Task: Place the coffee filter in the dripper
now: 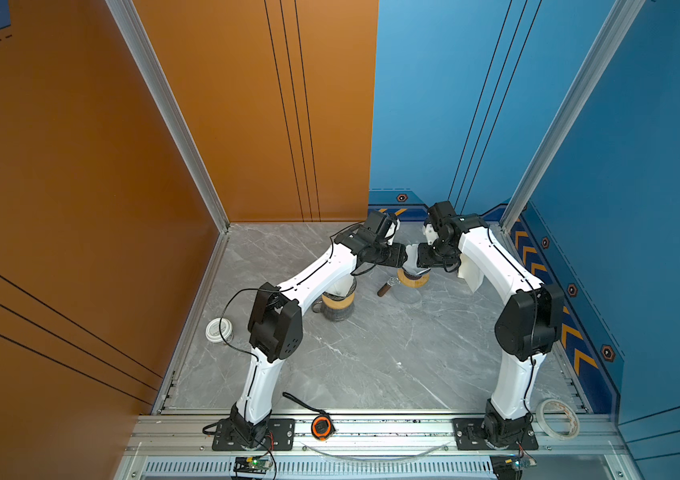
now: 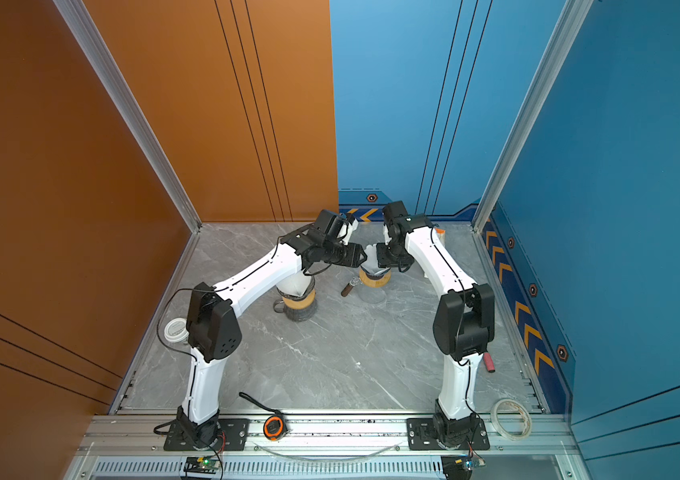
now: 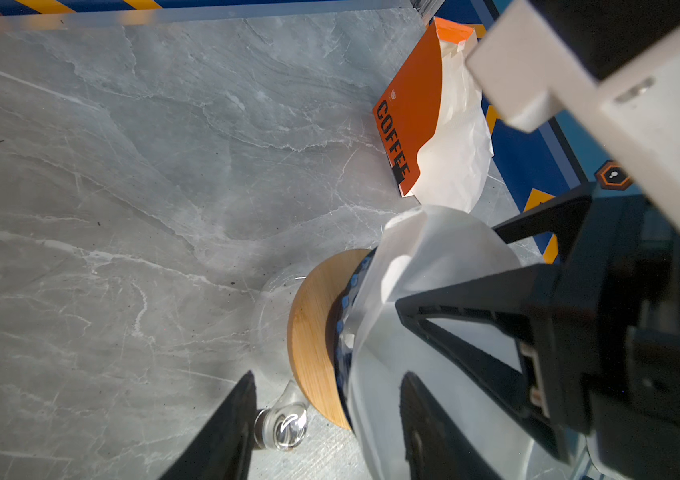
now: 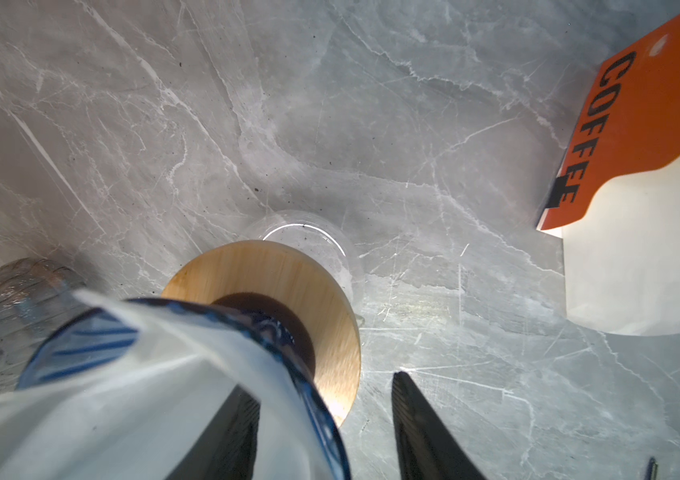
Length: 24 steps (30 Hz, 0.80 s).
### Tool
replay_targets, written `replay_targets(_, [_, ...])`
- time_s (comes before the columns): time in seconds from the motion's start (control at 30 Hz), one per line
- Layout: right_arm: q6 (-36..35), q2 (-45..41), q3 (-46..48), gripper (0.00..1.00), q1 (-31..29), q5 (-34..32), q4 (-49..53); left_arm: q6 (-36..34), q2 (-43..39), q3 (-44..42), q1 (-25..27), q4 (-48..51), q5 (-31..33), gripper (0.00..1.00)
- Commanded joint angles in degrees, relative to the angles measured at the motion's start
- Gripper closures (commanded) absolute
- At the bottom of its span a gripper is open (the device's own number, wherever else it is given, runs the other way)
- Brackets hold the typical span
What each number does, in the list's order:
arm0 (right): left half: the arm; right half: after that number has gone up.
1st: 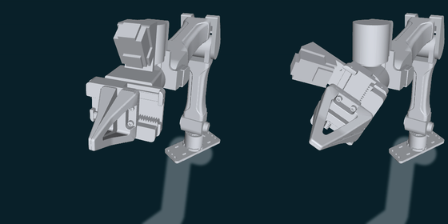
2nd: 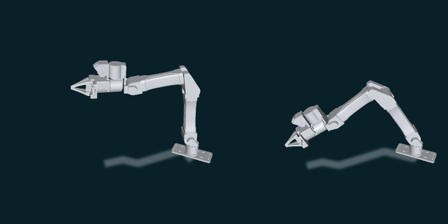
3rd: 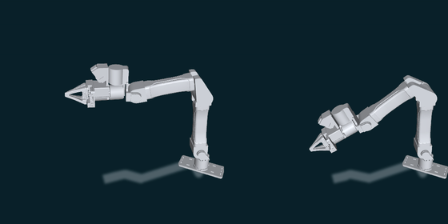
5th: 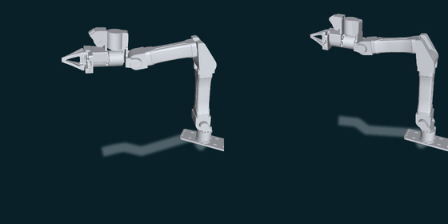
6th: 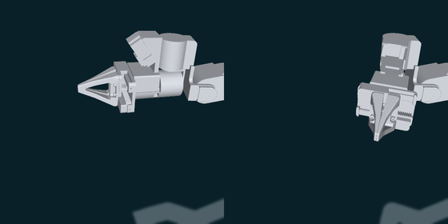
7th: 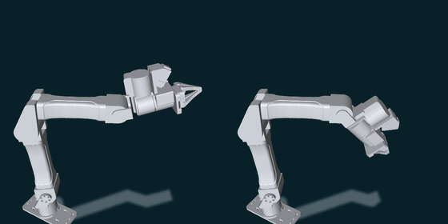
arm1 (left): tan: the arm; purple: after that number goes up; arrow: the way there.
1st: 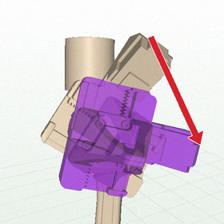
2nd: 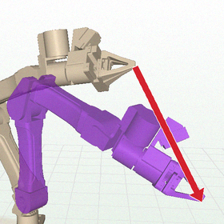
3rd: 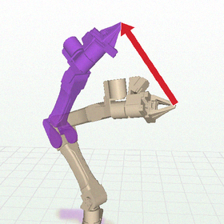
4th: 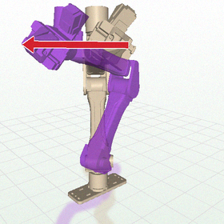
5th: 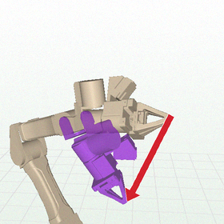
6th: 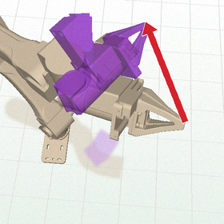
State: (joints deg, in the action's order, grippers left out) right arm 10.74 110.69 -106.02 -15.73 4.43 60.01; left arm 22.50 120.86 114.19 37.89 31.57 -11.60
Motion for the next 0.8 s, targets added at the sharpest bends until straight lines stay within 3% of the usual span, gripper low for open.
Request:
replay_targets(0.0, [0.49, -3.91, -0.95, 0.47, 0.43, 1.03, 0.12, -0.31, -2.74, 1.23, -0.31, 1.28, 0.64, 0.4])
replay_targets(0.43, [-0.34, -9.82, -0.51, 0.41, 1.0, -1.44, -0.41, -2.88, -9.91, 0.27, -0.12, 1.28, 3.47, 0.29])
replay_targets(0.63, [-1.77, -15.84, 2.28, 0.42, 3.05, -6.27, -0.75, -5.92, -16.27, -2.83, 0.35, 1.3, 5.97, 0.15])
replay_targets(0.67, [-2.31, -16.76, 2.74, 0.42, 3.34, -7.36, -0.98, -6.43, -17.29, -3.61, 0.59, 1.22, 6.42, 0.08])
replay_targets(0.77, [-3.66, -20.18, 8.51, 0.46, 4.95, -9.93, -2.75, -8.46, -21.57, -8.05, 1.81, -0.53, 7.78, 0.01])
